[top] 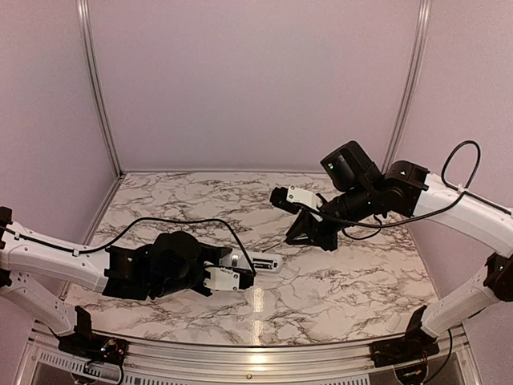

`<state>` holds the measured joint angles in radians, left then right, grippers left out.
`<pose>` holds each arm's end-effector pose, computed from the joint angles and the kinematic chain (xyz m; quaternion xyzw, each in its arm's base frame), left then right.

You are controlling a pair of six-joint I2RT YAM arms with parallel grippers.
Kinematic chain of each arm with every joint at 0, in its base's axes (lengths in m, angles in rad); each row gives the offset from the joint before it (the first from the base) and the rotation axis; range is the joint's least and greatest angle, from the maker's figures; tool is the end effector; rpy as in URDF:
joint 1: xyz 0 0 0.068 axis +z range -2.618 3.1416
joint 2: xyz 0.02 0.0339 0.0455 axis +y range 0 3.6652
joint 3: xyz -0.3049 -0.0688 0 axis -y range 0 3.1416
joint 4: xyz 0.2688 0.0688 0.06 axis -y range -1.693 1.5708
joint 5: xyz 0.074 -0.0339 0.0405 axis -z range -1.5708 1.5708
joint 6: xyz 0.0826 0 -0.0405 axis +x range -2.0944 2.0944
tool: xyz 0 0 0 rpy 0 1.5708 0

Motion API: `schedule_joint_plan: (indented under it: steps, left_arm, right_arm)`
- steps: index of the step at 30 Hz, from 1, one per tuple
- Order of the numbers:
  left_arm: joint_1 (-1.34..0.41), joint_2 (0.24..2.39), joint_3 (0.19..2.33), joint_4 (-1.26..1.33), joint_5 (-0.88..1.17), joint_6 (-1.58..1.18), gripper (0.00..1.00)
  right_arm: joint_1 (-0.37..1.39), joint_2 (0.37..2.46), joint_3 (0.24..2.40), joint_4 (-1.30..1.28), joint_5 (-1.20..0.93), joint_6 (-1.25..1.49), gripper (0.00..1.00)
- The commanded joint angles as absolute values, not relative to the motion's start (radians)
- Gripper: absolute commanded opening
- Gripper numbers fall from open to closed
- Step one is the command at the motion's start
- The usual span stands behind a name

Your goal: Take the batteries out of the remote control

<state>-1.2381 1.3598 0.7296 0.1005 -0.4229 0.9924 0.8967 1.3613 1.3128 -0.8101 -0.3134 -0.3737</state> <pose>0.1423 -0.3079 0.2263 0.7158 0.4669 0.1211 0.5049 0.1846 0.2719 0.3431 -0.5931 0.7129 0.2303 0.2948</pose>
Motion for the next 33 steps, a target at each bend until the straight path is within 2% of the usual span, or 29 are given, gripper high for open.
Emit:
schedule_joint_plan:
  steps: [1, 33]
  left_arm:
    - [-1.243, 1.352, 0.726, 0.134, -0.447, 0.976, 0.0]
    - [-1.243, 1.334, 0.726, 0.13, -0.436, 0.948, 0.0]
  right_arm:
    - [0.935, 1.369, 1.366, -0.815, -0.271, -0.386, 0.0]
    - [0.943, 1.421, 1.348, -0.843, -0.281, -0.4, 0.0]
